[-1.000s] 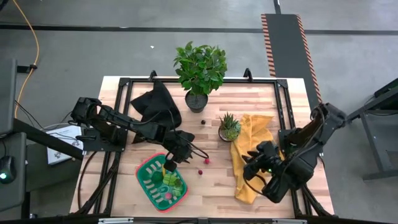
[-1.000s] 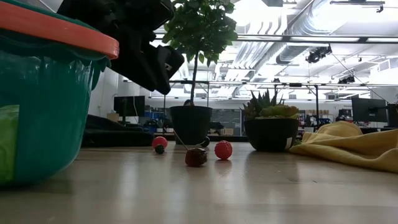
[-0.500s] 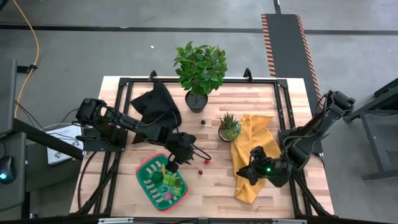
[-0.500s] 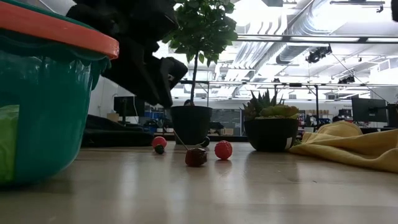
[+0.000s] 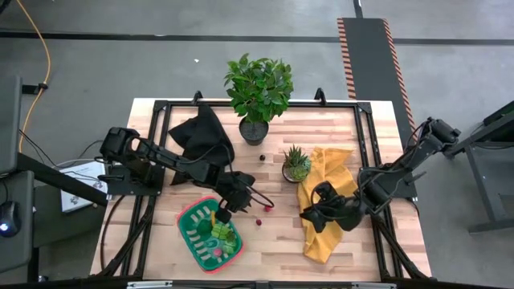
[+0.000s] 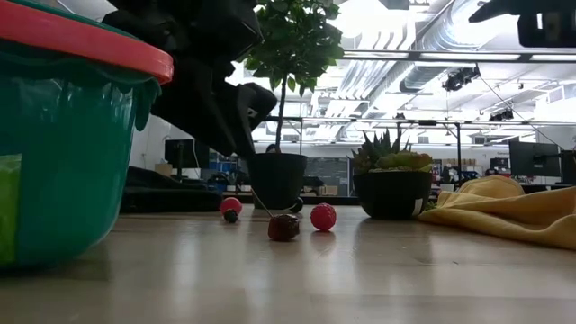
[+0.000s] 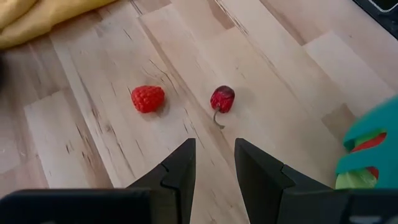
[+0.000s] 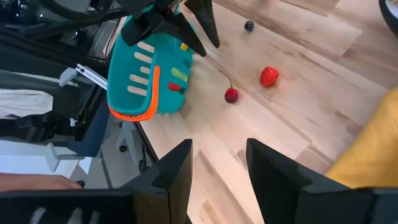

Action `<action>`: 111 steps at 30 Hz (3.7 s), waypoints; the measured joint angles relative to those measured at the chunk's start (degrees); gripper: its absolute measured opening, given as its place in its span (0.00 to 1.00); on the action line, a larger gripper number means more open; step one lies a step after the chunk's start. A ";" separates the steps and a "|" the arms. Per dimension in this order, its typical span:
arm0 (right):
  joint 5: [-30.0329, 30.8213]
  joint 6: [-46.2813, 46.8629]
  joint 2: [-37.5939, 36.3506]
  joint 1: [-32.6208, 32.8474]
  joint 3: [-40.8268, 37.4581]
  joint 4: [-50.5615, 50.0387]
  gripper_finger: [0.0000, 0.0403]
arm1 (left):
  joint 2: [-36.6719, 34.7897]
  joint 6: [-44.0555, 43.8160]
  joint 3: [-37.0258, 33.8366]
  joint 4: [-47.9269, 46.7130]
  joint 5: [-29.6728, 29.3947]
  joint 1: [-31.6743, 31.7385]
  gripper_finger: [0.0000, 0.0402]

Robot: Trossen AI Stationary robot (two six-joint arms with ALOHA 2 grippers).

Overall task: Pick and placing Produce into tupperware
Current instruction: Put the bottom red cherry into the blue basket

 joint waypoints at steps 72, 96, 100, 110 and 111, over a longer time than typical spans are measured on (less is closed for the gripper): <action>9.58 2.70 -10.45 5.69 0.07 -22.23 0.35 | 16.86 -5.51 29.61 -37.45 8.89 3.37 0.25; 9.56 1.81 -10.40 5.69 0.04 -22.64 0.35 | 16.77 -21.58 29.69 -32.84 11.22 3.37 0.25; 9.56 1.42 -10.40 5.69 0.04 -22.60 0.35 | 16.98 -21.67 29.69 -32.88 11.22 3.41 0.25; 9.56 1.01 -10.71 6.08 0.02 -23.15 0.35 | 17.03 -20.68 36.24 -34.06 9.14 3.41 0.25; 9.62 1.16 -11.04 6.40 0.02 -23.51 0.35 | 17.03 -20.70 36.44 -34.12 9.12 3.41 0.25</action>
